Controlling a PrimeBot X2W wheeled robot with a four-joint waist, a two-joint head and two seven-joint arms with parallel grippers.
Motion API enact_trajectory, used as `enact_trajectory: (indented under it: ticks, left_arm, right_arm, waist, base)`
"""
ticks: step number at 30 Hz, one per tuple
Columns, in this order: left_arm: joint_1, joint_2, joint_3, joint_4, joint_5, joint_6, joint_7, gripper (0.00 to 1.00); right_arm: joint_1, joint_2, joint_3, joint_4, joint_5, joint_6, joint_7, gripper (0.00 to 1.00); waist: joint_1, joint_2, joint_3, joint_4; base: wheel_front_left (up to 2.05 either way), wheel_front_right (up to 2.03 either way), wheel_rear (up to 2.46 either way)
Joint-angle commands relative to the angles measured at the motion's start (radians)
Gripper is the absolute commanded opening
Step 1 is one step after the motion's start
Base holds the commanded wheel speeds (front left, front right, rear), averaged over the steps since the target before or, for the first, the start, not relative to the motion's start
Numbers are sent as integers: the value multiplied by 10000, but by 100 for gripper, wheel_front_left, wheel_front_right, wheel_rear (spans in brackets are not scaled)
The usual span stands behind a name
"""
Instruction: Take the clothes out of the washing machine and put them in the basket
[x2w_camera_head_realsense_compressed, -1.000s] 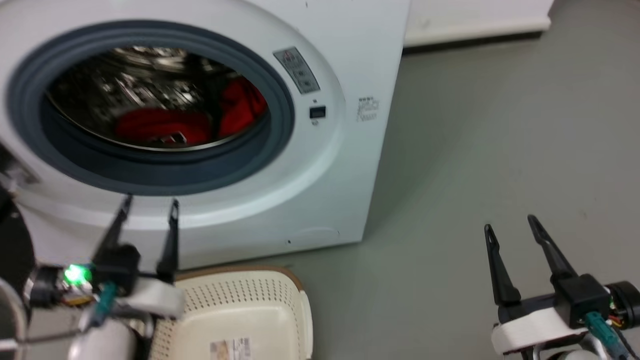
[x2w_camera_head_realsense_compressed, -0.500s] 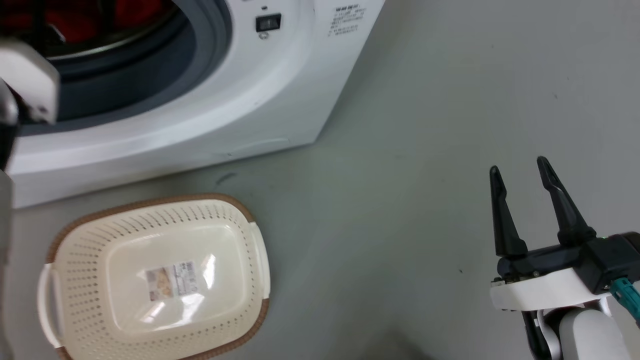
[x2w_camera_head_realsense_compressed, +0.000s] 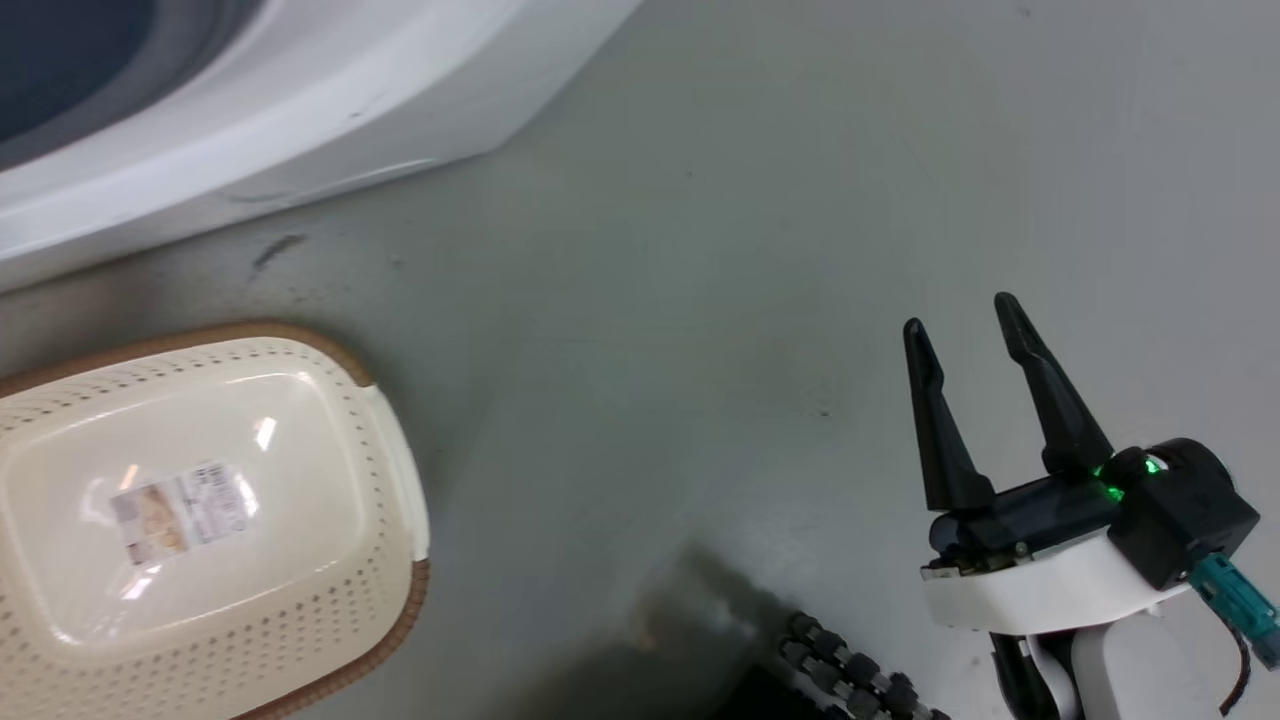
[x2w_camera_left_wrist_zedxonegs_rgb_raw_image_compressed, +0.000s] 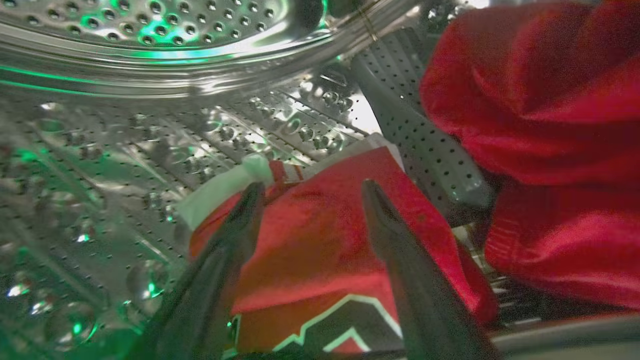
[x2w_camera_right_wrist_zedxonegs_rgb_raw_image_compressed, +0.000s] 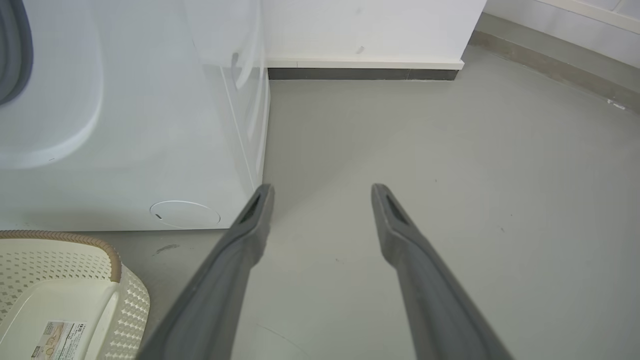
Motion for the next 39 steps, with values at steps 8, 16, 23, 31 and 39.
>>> enact_trajectory:
  ticks: [8,16,23,31,39]
  left_arm:
    - [-712,470,-719,653,-38,7,1360,100]
    - [-819,466,-805,1107,-259,7,2068,100]
    - [-915,433,-882,1033,-487,7,2119,0]
    - [-879,636,-797,721,-612,84,587,0]
    - [204,0,-499,1182,-1230,330,-2496,0]
  right_arm:
    - [251,28,368,-493,331,-10,-23,100]
    - [318,25,475,-732,424,-10,-24,100]
    - [217,25,398,-830,451,-10,-23,100]
    - [-87,25,501,-657,532,-10,-24,100]
    - [-215,22,-81,-434,241,-10,-23,100]
  waist:
    - [-3,0,733,-459]
    - [-3,0,836,-442]
    - [-3,0,908,-407]
    - [-3,0,725,-470]
    - [-3,0,-276,181]
  base:
    - [0,0,0]
    - [0,0,0]
    - [0,0,0]
    - [0,0,0]
    - [0,0,0]
